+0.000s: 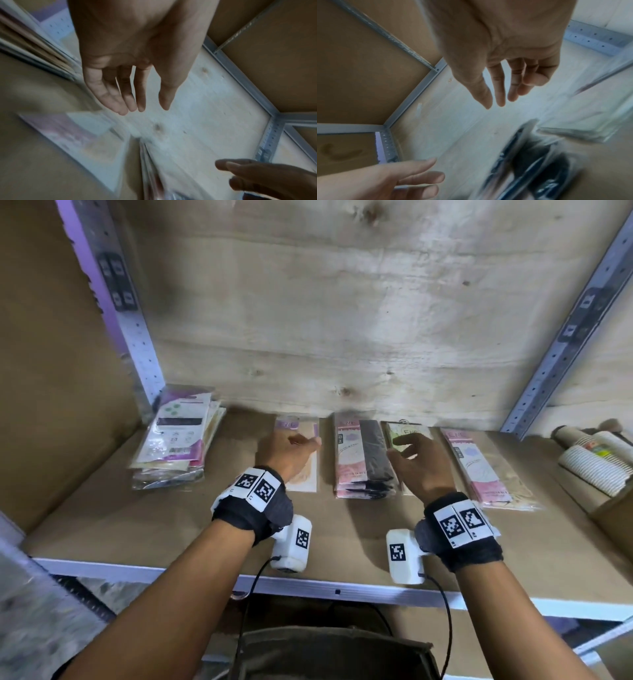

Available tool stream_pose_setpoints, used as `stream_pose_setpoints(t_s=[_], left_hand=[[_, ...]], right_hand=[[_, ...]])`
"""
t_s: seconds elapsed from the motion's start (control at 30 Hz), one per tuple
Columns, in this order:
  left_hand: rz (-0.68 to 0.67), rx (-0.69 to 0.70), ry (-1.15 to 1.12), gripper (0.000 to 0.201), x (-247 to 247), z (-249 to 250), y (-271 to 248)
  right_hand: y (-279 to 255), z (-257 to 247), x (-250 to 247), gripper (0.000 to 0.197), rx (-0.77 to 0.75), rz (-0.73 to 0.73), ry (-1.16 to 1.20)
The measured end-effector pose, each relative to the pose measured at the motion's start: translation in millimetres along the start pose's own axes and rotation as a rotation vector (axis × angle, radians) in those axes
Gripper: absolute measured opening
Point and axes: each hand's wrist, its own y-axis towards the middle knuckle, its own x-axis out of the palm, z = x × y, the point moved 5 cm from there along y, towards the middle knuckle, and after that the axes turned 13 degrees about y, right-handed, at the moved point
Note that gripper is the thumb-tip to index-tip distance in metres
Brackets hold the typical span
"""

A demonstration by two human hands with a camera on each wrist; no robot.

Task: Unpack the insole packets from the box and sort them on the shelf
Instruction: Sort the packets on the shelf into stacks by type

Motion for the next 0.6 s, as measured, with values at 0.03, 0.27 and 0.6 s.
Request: stream_pose_setpoints(t_s=[0.03,0.27,0.6], left_hand=[[0.011,-0.014,-0.023,0.026,-11,-6,1],[0.194,-0.111,0.107,0.021,-117,-68,7],[0.05,-0.162,0.199,0.028,-184,-145,15]], right_hand=[[-2,-8,3,0.023,-0.032,-0.006,0.032],[-23,-66,90,0.015,0.074,-0.406,0.513],[-22,-131,271,0.017,0.195,-0.568,0.514]])
